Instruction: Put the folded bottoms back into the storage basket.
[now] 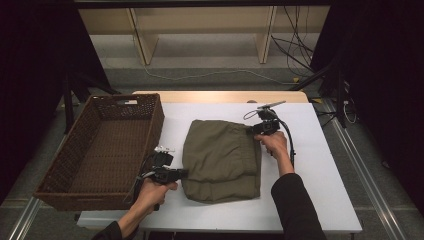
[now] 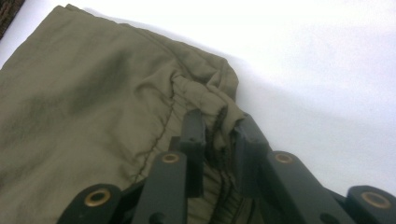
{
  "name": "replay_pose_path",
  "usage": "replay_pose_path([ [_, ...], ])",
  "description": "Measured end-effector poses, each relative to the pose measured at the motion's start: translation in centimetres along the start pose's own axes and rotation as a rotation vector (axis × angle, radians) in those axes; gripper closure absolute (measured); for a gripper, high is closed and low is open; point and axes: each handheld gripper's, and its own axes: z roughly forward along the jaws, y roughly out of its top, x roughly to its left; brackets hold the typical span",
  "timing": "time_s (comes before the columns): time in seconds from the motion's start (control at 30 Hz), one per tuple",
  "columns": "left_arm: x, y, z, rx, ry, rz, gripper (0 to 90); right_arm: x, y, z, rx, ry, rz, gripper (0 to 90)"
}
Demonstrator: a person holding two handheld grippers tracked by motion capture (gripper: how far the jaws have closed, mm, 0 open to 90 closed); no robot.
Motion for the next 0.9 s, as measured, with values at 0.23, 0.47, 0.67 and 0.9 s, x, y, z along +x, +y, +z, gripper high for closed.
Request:
replay_pose_path([
  [0.23, -0.2, 0.1, -0.3, -0.018, -0.004, 0.001, 85.4, 0.9, 0.4, -1.4, -0.035, -0.011, -0.03, 79.8],
  [0.47, -0.5, 0.4, -1.0, -0.061, -0.009, 0.009, 85.5, 1.6, 1.0, -3.1, -0.084, -0.008, -0.053, 80.3],
  [0.67, -0.6, 0.8, -2.0, -0.099, -0.017, 0.009, 85.5, 2.3, 1.6, -4.4, -0.12, -0.004, -0.068, 80.4],
  [0.9, -0.5, 1.4, -3.2, -0.142, -0.026, 0.002, 85.5, 3.2, 2.4, -5.9, -0.16, 0.003, -0.09, 80.5],
])
